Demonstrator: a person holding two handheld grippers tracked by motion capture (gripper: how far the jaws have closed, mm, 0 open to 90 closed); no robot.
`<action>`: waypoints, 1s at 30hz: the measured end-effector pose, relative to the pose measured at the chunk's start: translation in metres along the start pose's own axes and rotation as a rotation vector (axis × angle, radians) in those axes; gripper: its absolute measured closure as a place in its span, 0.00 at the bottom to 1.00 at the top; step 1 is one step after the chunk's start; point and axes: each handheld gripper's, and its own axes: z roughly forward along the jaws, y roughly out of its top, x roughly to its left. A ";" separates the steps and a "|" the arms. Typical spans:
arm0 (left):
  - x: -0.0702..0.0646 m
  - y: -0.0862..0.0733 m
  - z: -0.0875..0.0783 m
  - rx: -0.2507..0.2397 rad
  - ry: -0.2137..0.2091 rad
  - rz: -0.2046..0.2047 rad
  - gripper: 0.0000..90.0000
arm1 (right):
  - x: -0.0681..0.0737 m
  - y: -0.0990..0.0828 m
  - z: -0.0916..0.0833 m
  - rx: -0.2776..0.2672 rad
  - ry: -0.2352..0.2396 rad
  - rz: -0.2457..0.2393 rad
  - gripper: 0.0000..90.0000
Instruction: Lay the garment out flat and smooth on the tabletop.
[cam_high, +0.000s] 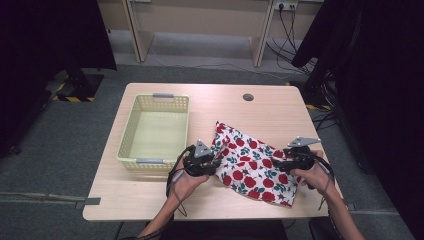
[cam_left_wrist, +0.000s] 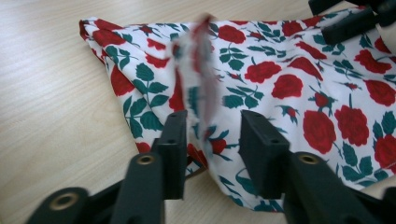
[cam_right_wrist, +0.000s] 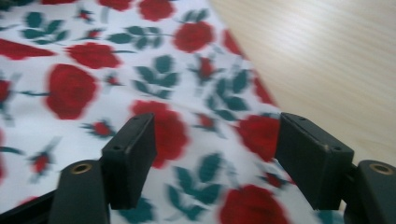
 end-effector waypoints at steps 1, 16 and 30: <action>0.000 0.001 0.000 -0.006 0.001 -0.002 0.63 | 0.004 0.001 0.001 0.002 0.010 -0.003 0.31; 0.007 0.020 0.023 0.029 0.004 -0.057 0.39 | 0.044 -0.013 0.001 0.020 0.097 -0.039 0.26; 0.008 -0.002 0.043 0.144 0.044 -0.008 0.39 | 0.024 -0.029 0.004 0.037 0.061 -0.057 0.25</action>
